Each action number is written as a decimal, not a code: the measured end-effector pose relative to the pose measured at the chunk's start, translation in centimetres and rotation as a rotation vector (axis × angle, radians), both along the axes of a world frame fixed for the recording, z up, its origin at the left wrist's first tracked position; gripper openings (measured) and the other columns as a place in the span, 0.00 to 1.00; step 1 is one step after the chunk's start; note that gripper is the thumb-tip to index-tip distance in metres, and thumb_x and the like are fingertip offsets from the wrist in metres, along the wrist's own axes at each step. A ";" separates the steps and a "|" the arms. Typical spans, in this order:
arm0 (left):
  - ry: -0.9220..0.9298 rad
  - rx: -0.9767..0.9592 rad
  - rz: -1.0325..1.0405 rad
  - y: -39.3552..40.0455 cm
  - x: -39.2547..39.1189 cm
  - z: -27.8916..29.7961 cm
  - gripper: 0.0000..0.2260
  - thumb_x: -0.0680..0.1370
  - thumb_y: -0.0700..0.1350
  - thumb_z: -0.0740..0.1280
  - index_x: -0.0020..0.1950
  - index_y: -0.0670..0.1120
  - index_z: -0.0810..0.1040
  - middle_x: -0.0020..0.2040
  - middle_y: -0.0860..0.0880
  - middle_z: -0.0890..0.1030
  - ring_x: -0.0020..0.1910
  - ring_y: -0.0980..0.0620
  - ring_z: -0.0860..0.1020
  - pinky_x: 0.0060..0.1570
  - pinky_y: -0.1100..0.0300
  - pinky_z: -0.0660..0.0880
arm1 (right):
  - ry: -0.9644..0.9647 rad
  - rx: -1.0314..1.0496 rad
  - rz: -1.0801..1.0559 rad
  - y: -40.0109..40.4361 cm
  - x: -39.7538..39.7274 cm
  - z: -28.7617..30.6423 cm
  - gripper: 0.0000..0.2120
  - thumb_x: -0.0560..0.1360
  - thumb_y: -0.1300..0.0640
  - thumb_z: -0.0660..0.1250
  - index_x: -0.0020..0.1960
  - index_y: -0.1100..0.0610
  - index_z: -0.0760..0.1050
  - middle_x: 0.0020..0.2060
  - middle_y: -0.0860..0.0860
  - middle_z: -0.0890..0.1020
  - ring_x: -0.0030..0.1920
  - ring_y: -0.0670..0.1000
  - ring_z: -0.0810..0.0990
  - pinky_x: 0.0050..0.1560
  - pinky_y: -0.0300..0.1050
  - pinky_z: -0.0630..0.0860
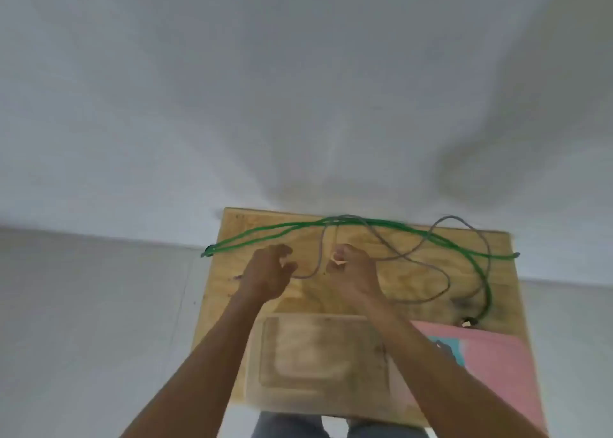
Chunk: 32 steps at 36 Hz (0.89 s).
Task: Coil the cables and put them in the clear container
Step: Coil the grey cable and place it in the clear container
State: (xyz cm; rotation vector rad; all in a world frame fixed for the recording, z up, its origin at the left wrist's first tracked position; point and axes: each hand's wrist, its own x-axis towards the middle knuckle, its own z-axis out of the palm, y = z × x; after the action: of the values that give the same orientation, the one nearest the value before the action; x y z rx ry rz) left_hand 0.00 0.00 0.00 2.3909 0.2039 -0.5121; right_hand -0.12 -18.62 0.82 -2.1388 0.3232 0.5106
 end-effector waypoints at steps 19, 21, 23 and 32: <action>-0.042 -0.098 -0.155 -0.2 -1.1 0.5 0.08 0.80 0.45 0.66 0.45 0.44 0.82 0.39 0.45 0.83 0.40 0.43 0.78 0.38 0.52 0.70 | 0.017 0.340 -0.305 2.1 3.4 4.1 0.06 0.77 0.61 0.68 0.42 0.58 0.81 0.34 0.52 0.84 0.31 0.44 0.82 0.33 0.34 0.77; -0.070 -0.130 -0.123 0.2 -1.4 1.2 0.09 0.80 0.46 0.66 0.44 0.45 0.81 0.35 0.48 0.81 0.37 0.46 0.77 0.39 0.50 0.74 | 0.002 0.437 -0.351 1.4 3.9 5.9 0.07 0.78 0.60 0.68 0.42 0.58 0.80 0.31 0.51 0.83 0.31 0.45 0.81 0.33 0.36 0.78; -0.098 -0.158 -0.098 0.3 -1.8 2.5 0.09 0.80 0.47 0.66 0.44 0.45 0.81 0.35 0.50 0.80 0.35 0.48 0.76 0.40 0.49 0.74 | -0.004 0.533 -0.402 0.6 4.4 7.6 0.07 0.78 0.60 0.69 0.42 0.60 0.80 0.31 0.52 0.83 0.31 0.46 0.81 0.34 0.39 0.80; -0.087 -0.698 0.290 -5.6 -2.6 12.1 0.09 0.81 0.38 0.66 0.51 0.32 0.81 0.40 0.40 0.83 0.36 0.49 0.83 0.48 0.55 0.82 | -0.025 0.730 -0.409 -3.2 3.0 14.3 0.09 0.77 0.54 0.70 0.50 0.60 0.80 0.39 0.54 0.85 0.37 0.51 0.85 0.36 0.43 0.80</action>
State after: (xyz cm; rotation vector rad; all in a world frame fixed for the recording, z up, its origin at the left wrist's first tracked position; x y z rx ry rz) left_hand -2.62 -5.63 12.14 1.6637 0.2752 -0.2774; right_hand 2.87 -21.86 15.08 -1.3262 0.4625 0.2967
